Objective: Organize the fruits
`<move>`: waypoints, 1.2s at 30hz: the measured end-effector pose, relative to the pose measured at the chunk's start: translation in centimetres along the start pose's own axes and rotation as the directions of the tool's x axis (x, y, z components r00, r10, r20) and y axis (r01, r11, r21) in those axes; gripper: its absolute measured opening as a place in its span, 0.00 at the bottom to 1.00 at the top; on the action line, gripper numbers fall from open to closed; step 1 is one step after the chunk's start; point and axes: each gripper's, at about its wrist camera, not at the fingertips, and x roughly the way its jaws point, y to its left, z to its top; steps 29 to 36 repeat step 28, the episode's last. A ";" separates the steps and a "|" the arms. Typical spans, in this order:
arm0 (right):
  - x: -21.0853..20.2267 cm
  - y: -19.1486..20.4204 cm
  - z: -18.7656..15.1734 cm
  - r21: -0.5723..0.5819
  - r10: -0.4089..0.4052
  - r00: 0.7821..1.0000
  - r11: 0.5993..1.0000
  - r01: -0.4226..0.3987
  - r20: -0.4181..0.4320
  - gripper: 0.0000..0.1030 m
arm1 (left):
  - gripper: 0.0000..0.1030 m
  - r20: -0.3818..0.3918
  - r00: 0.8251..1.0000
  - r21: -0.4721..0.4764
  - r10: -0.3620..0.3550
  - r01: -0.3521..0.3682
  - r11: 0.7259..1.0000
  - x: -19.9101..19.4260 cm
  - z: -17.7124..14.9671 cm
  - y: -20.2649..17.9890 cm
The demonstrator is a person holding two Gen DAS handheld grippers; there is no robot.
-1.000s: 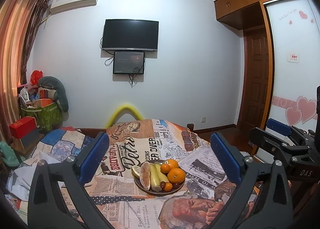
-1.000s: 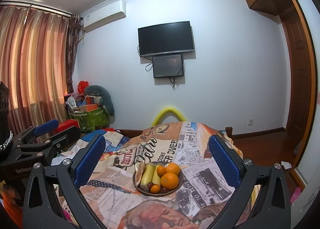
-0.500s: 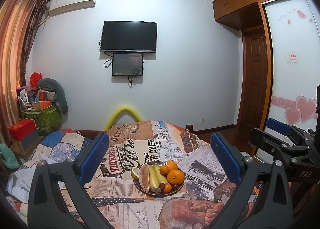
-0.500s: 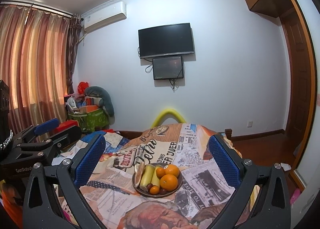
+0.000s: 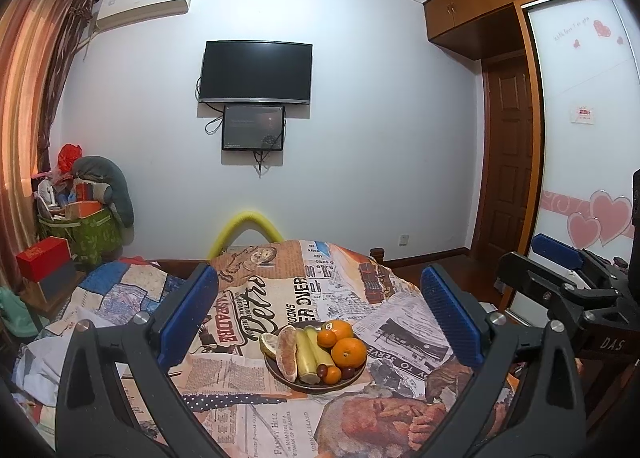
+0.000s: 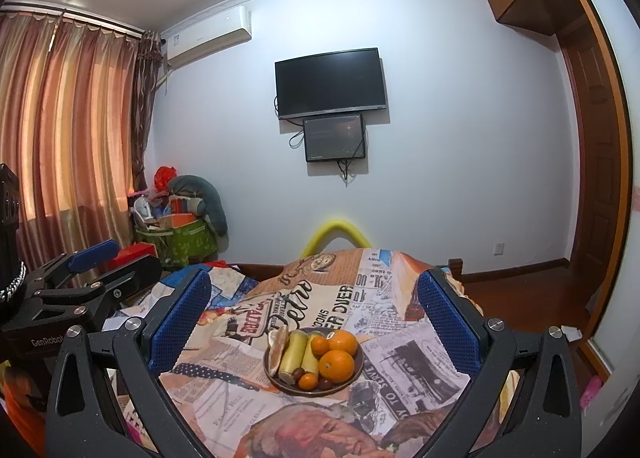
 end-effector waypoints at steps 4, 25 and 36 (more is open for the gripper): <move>-0.1 0.0 0.1 -0.001 0.000 1.000 1.000 0.000 0.002 1.00 | 1.00 -0.007 1.000 0.004 -0.012 0.012 1.000 0.0 0.1 0.0; 0.1 -0.1 -0.1 0.001 0.011 1.000 1.000 -0.011 -0.008 1.00 | 1.00 -0.023 0.999 0.011 -0.030 0.030 0.999 0.4 -0.2 -0.4; 0.3 -0.1 -0.2 0.000 0.008 1.000 1.000 -0.008 -0.011 1.00 | 1.00 -0.029 0.999 0.011 -0.036 0.037 0.999 0.6 -0.2 -0.4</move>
